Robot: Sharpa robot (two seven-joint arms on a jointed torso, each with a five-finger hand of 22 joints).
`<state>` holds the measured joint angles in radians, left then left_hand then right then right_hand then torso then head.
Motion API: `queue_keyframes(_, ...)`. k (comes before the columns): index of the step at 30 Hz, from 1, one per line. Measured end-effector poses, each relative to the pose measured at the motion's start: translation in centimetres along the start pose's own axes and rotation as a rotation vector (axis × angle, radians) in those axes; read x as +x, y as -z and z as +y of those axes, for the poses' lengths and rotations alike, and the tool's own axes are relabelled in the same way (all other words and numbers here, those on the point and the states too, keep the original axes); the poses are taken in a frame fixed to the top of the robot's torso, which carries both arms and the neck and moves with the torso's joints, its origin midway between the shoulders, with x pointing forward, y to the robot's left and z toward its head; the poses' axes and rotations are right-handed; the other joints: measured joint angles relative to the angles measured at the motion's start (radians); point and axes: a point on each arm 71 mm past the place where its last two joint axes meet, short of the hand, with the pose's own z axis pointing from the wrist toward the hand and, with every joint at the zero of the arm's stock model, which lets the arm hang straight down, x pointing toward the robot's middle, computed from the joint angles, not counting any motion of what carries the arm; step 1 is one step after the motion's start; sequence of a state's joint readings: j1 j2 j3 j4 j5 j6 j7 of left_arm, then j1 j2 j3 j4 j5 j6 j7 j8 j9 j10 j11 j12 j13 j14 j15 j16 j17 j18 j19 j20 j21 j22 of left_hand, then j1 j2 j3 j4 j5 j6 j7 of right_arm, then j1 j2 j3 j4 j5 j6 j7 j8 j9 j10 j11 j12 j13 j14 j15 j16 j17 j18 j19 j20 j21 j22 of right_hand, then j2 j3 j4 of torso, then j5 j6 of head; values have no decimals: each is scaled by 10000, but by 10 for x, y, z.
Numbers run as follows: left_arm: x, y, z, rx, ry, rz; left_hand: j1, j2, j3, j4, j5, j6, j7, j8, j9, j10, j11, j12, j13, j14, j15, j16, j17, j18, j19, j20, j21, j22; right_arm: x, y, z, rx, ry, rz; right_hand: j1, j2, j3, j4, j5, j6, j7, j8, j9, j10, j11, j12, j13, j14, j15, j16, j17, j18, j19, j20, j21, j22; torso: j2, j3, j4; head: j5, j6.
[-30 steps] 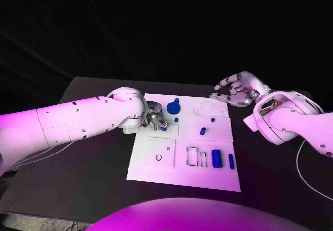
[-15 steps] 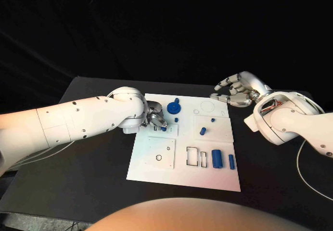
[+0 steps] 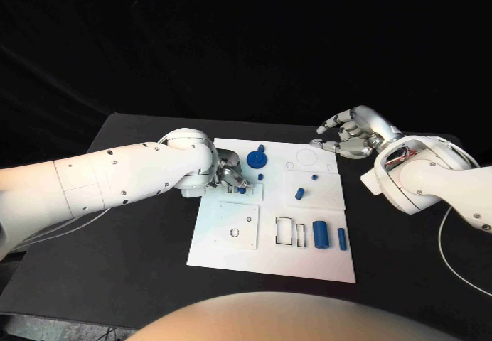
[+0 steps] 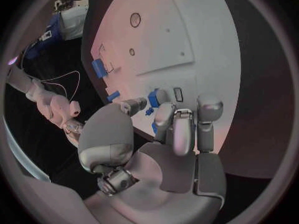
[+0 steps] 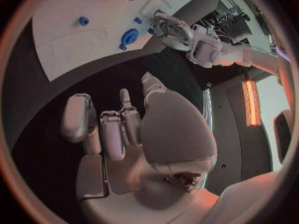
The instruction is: Assemble the parts on the task board
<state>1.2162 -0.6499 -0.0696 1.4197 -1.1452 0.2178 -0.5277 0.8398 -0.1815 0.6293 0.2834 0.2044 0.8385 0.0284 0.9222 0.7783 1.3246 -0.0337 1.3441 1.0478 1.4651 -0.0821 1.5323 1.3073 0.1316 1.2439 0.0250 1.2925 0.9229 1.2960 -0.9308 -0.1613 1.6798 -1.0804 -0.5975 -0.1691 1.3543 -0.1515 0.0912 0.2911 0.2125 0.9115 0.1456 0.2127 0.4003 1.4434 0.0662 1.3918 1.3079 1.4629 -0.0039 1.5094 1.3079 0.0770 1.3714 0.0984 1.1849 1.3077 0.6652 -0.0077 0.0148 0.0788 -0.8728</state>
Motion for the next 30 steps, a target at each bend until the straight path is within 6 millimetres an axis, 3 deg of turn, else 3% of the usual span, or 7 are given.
queue_keyframes(30,5,2,-4,118,-201,286,132,53,-308,48,0,106,-37,0,1,73,-73,45,119,37,-37,0,0,0,33,-34,0,60,0,0,0,3,2,25,-97,16,-83,27,-38,-35,-34,81,-3,0,0,0,-3,37,-36,0,-3,1,0,0,0,-3,0,2,3,13,0)
